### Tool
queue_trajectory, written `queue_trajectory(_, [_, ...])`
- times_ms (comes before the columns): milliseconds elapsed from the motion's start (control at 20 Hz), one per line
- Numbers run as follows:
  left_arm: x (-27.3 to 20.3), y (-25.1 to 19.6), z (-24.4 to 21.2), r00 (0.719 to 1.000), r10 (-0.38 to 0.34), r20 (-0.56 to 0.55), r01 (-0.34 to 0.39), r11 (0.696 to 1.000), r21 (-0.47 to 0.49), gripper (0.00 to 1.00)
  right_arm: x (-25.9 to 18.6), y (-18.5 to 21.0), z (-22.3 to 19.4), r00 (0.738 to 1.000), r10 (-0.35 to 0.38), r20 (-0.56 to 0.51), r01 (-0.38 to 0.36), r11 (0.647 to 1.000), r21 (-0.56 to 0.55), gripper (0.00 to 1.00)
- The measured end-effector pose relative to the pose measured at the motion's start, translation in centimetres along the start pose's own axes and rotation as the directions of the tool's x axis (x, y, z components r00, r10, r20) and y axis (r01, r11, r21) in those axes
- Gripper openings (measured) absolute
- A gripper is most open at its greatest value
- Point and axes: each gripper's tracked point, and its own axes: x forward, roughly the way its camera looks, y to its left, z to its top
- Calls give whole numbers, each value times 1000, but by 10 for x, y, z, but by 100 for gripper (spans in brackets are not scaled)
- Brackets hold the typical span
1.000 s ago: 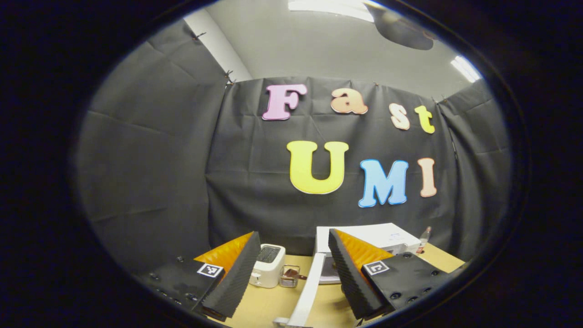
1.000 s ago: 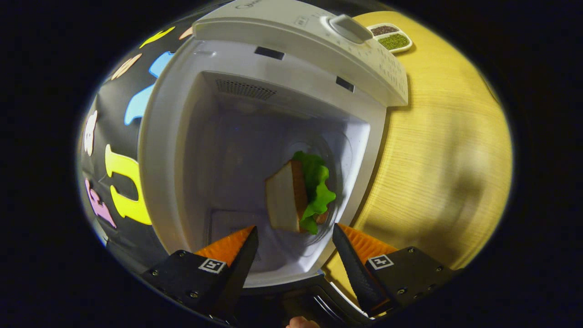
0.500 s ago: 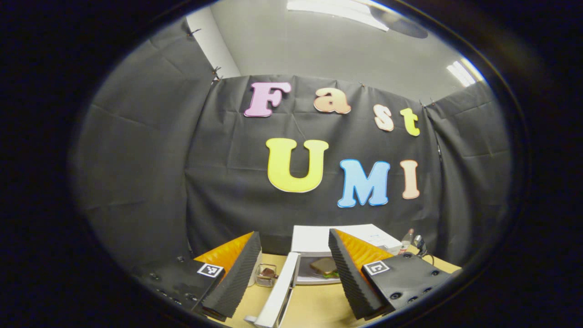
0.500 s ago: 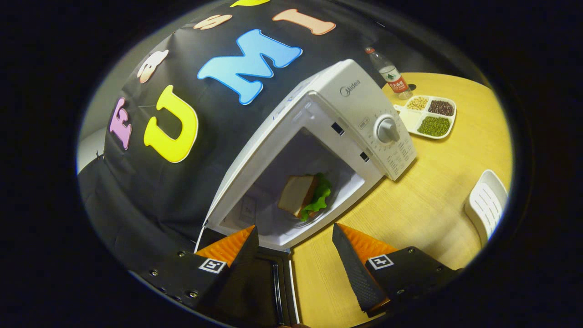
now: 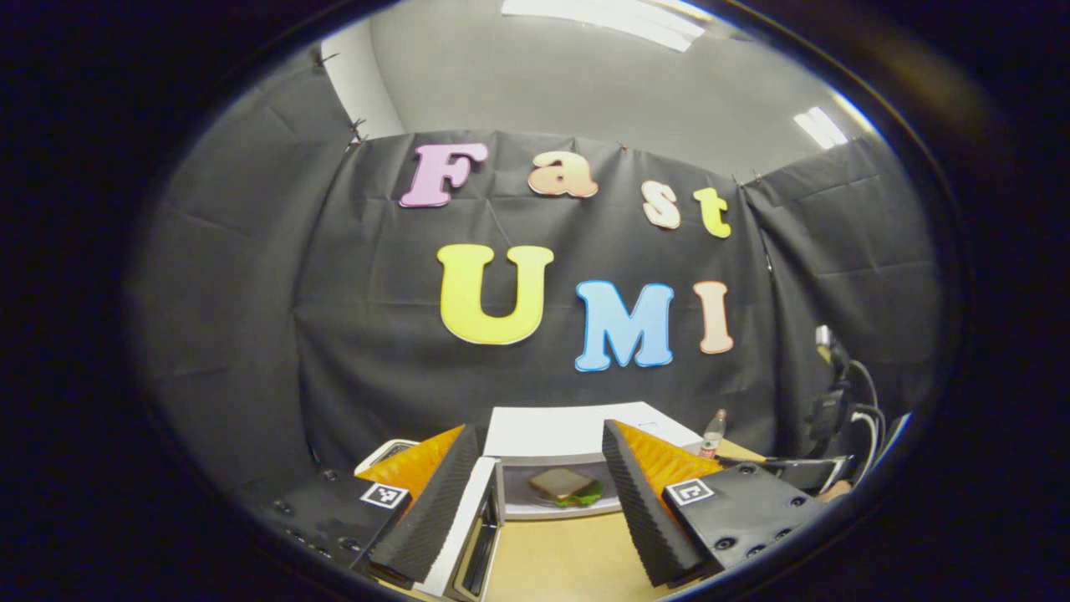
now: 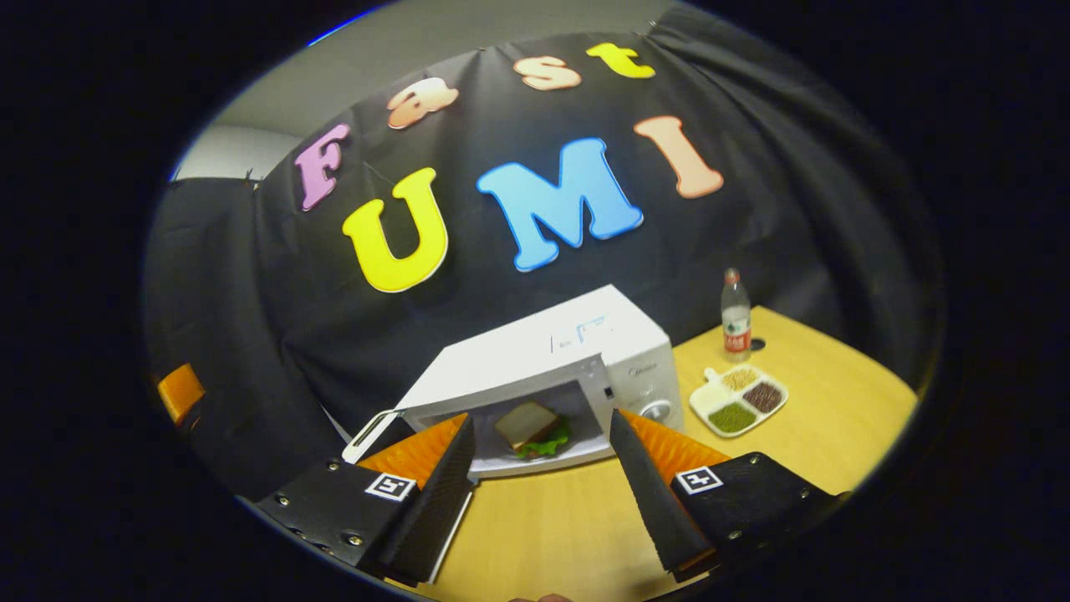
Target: Open the microwave oven with the left hand, put the food in, and close the microwave oven.
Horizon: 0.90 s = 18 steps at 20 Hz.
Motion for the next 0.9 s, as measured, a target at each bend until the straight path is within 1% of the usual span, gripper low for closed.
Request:
queue_trajectory(50, [1, -5, 0, 1000, -3, 1, 3, 1000, 4, 97, -13, -3, 15, 1000, -2, 30, 3, 999, -40, 97])
queue_trajectory(100, [1, -11, -1, 1000, -5, -1, 5, 1000, 5, 96, -23, -6, 26, 999, -6, 48, 10, 997, -81, 97])
queue_trajectory(150, [1, -15, 0, 1000, -5, 1, 5, 1000, 7, 97, -33, -13, 33, 998, -19, 60, 26, 991, -129, 97])
queue_trajectory(300, [-1, -27, 1, 1000, -7, 16, 6, 1000, 21, 96, -61, -22, 53, 995, -36, 97, 55, 978, -200, 96])
queue_trajectory(450, [-4, -37, -7, 1000, -2, -5, 2, 999, 34, 98, -78, -27, 67, 990, -40, 136, 71, 970, -234, 97])
queue_trajectory(500, [-5, -38, -11, 1000, 3, -14, -2, 999, 32, 96, -82, -29, 71, 988, -40, 148, 75, 969, -234, 97])
queue_trajectory(550, [-5, -40, -16, 1000, 3, -29, -2, 1000, 24, 97, -86, -32, 74, 987, -47, 153, 81, 970, -228, 97])
queue_trajectory(600, [-5, -41, -22, 999, 3, -43, -3, 1000, 14, 95, -88, -35, 73, 987, -48, 152, 82, 972, -220, 97])
queue_trajectory(700, [-6, -45, -30, 997, -8, -71, 7, 1000, -19, 98, -91, -38, 78, 986, -48, 162, 82, 975, -208, 97])
queue_trajectory(750, [-8, -48, -33, 997, -15, -82, 13, 999, -30, 75, -92, -40, 83, 984, -47, 173, 84, 975, -207, 97])
queue_trajectory(850, [-12, -33, -41, 993, 35, -112, -35, 999, 3, 31, -91, -41, 87, 981, -41, 190, 81, 974, -209, 97])
queue_trajectory(900, [-20, -43, -47, 990, -9, -138, 9, 1000, -5, 8, -90, -42, 88, 980, -40, 194, 80, 975, -207, 97])
